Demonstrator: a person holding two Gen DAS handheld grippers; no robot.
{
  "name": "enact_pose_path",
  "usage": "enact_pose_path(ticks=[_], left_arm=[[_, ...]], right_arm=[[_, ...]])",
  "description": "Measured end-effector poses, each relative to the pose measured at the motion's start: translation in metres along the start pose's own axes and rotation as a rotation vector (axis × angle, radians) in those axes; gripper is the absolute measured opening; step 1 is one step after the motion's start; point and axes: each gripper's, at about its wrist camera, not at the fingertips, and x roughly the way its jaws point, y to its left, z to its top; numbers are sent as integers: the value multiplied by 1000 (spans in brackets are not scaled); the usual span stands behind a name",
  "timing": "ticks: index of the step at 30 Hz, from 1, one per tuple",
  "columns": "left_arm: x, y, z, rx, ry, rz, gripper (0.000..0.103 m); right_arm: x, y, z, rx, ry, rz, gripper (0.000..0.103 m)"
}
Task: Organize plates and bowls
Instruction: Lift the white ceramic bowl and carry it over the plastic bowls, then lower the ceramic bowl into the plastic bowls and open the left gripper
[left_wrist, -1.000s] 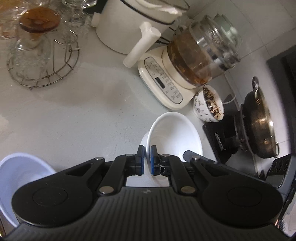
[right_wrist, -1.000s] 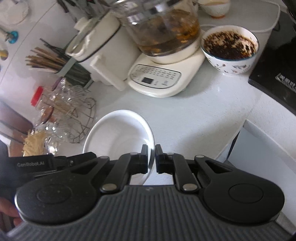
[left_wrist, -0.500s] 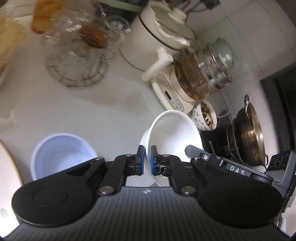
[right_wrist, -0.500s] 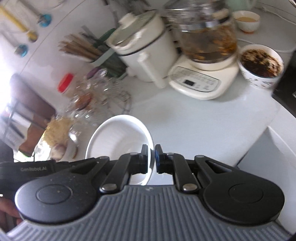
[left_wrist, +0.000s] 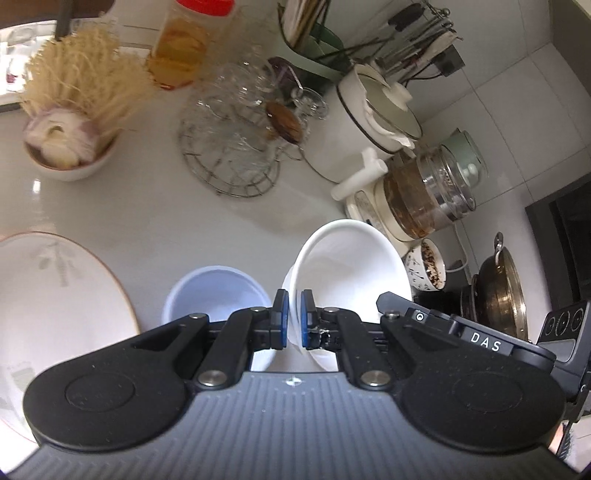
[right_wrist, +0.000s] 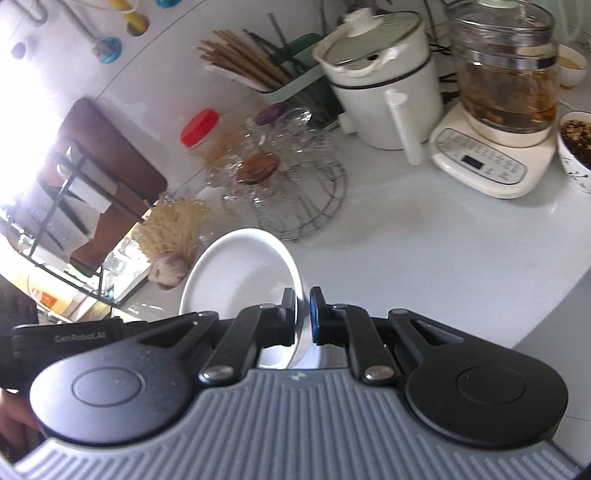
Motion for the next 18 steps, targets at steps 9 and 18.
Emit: enact_pose_path(ticks=[9,18], left_arm=[[10,30,-11,-29,27,75,8],[37,60,-21,-75,80,169,8]], right_arm=[[44,12,-15,-51,96,-42,10],[80,12,-27,-82,179,-60,13]])
